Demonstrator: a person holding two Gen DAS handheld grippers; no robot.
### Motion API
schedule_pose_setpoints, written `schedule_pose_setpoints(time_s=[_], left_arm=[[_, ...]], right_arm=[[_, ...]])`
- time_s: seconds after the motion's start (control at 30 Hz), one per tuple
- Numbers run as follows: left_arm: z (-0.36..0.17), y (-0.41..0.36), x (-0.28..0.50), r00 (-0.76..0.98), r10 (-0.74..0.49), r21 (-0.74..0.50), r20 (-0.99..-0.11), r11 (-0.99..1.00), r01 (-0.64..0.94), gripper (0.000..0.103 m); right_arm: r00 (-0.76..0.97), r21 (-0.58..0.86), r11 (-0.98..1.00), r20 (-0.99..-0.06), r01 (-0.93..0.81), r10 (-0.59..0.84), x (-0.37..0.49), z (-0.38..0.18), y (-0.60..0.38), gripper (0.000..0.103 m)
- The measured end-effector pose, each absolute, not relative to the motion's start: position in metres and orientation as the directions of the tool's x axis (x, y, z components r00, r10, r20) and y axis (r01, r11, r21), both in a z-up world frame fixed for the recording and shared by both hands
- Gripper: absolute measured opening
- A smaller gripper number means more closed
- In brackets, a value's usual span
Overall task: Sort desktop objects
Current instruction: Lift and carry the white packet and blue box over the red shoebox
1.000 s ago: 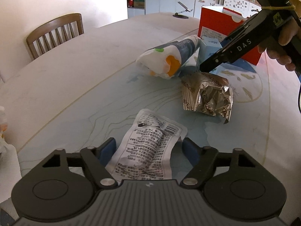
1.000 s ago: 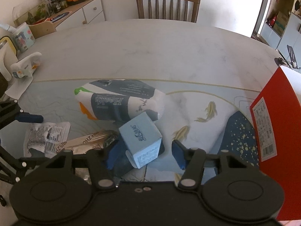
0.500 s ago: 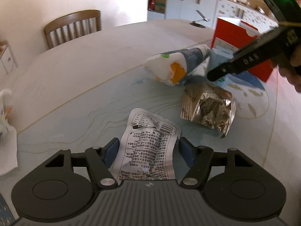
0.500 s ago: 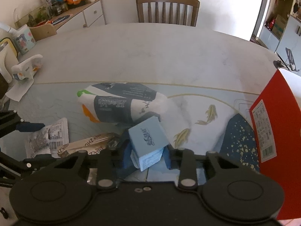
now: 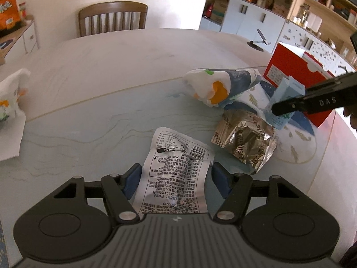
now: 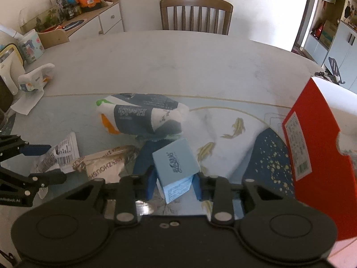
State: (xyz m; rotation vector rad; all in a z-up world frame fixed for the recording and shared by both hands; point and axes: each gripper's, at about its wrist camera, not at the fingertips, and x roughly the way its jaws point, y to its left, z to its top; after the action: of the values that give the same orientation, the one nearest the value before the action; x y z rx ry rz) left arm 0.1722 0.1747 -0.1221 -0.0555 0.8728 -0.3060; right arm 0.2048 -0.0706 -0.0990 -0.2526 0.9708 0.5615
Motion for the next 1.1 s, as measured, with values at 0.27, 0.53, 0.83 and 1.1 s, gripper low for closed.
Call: schedule_pose_setpoints(time_s=[0.27,0.53,0.83,1.1], left_arm=[[-0.109,0.171,0.157,0.612,-0.291,-0.215,-0.736,0.957,0.197,0.068],[-0.097,0.159,0.142,0.624,-0.300,-0.253,-0.722,0.953,0.165,0.068],[-0.081,0.139,0.126,0.638,-0.301,-0.274,-0.709,0.951,0.144,0.068],[-0.062,0.107,0.115,0.655,-0.279,-0.267,-0.702,0.956,0.122,0.068]], right_arm=[[0.427,0.060,0.830,-0.836,-0.555,0.346,0.191,-0.090,-0.085,0.032],[0.416,0.085,0.820,-0.829,-0.567,0.373,0.176,-0.077,-0.099,0.032],[0.397,0.121,0.797,-0.817,-0.592,0.419,0.161,-0.061,-0.118,0.032],[0.379,0.150,0.775,-0.805,-0.614,0.456,0.153,-0.047,-0.142,0.032]])
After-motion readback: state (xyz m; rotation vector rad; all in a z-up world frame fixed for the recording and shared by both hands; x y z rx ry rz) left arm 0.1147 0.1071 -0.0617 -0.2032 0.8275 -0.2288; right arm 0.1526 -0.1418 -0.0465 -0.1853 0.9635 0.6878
